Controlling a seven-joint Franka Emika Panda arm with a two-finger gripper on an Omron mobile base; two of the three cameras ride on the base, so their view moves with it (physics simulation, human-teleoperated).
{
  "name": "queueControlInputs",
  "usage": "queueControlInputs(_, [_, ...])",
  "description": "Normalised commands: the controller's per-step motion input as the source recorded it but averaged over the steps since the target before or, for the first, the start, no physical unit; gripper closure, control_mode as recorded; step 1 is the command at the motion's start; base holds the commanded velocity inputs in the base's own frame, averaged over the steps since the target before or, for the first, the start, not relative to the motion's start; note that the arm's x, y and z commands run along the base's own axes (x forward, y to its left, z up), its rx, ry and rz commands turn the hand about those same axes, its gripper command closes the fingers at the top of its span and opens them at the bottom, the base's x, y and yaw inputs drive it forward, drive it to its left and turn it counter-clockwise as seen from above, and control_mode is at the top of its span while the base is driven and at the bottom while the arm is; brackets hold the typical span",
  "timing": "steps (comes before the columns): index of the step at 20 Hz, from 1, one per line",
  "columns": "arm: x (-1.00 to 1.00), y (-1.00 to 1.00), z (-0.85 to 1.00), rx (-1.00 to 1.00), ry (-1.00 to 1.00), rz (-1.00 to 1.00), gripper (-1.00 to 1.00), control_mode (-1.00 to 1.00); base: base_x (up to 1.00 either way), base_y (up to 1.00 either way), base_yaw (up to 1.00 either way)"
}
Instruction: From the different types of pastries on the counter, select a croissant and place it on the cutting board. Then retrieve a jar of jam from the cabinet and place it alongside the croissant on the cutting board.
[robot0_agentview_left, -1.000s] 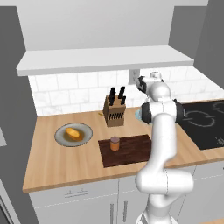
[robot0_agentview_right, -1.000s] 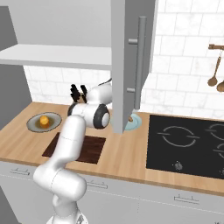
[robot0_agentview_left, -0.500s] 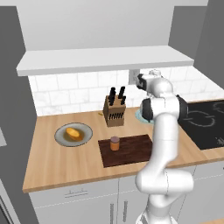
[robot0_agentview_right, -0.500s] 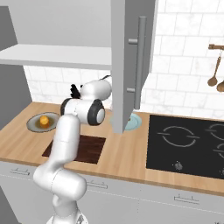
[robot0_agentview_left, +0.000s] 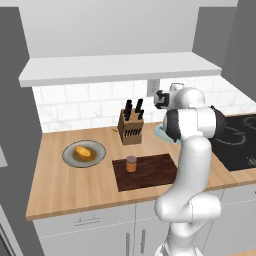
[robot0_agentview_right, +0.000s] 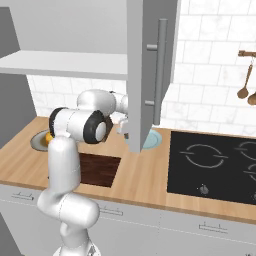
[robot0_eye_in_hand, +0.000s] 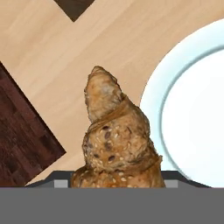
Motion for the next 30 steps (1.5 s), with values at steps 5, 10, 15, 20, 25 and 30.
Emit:
queueControlInputs(5, [-0.45,0.31,0.03,0.0,-0.03,0.02,1.0,-1.0,0.0,0.0,0.0])
queueControlInputs(10, [-0.22,0.28,0.31,0.0,0.02,0.09,1.0,-1.0,0.0,0.0,0.0])
queueControlInputs(15, [-0.25,0.31,0.25,0.0,0.0,0.09,1.0,-1.0,0.0,0.0,0.0])
queueControlInputs(20, [-0.58,0.26,0.07,0.0,0.0,0.01,1.0,-1.0,0.0,0.0,0.0])
queueControlInputs(25, [-0.41,0.29,0.04,0.0,0.0,0.01,1.0,-1.0,0.0,0.0,0.0])
queueControlInputs(30, [-0.28,0.28,-0.05,-0.01,-0.06,0.0,1.0,-1.0,0.0,0.0,0.0])
